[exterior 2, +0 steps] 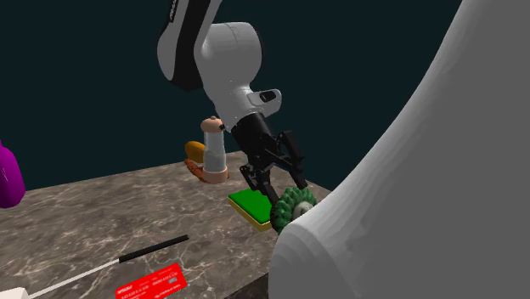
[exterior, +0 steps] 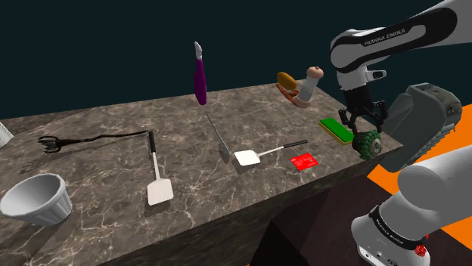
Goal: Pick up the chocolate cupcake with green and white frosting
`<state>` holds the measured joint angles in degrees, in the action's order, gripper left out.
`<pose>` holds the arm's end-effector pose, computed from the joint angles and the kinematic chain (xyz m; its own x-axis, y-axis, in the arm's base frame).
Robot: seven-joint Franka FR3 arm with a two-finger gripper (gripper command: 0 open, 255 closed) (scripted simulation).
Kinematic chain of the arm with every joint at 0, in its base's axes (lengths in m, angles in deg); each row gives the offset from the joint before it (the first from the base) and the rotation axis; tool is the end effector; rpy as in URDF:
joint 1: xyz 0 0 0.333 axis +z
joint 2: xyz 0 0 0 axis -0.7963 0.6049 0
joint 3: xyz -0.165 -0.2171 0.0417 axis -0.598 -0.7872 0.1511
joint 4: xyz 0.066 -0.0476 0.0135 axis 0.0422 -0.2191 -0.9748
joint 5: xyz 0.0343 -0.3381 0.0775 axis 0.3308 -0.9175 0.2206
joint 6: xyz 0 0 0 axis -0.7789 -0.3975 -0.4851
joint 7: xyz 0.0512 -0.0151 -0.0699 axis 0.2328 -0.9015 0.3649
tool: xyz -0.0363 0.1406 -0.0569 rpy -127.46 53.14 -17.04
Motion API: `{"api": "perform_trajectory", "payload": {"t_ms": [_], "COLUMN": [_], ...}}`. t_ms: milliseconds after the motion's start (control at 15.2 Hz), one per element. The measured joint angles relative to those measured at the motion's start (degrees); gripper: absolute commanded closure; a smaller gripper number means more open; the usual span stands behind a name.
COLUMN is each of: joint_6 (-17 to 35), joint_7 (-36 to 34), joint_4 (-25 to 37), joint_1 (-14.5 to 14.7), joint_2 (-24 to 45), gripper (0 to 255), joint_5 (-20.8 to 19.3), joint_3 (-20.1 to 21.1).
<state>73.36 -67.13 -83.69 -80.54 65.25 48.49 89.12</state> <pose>0.2716 -0.1254 0.3279 0.0467 -0.9959 -0.0772 -0.7401 -0.0864 0.6669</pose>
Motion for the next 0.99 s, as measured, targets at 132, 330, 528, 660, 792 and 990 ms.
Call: {"api": "perform_trajectory", "payload": {"t_ms": [132,330,528,660,792,990], "joint_6": [-0.8,-3.0,-5.4,-6.9,-8.3,-10.8], "joint_7": [0.2,0.6,1.2,1.5,1.9,2.3], "joint_4": [0.5,1.8,3.4,4.7,5.6,7.2], "joint_1": [0.0,0.1,0.1,0.1,0.0,0.1], "joint_2": [-0.3,-1.2,-2.1,-2.4,-2.9,-3.8], "gripper": [255,255,255,255,255,255], "joint_5": [0.1,0.1,0.1,0.1,-0.1,0.0], "joint_3": [0.0,0.0,0.0,0.0,-0.1,-0.1]}}
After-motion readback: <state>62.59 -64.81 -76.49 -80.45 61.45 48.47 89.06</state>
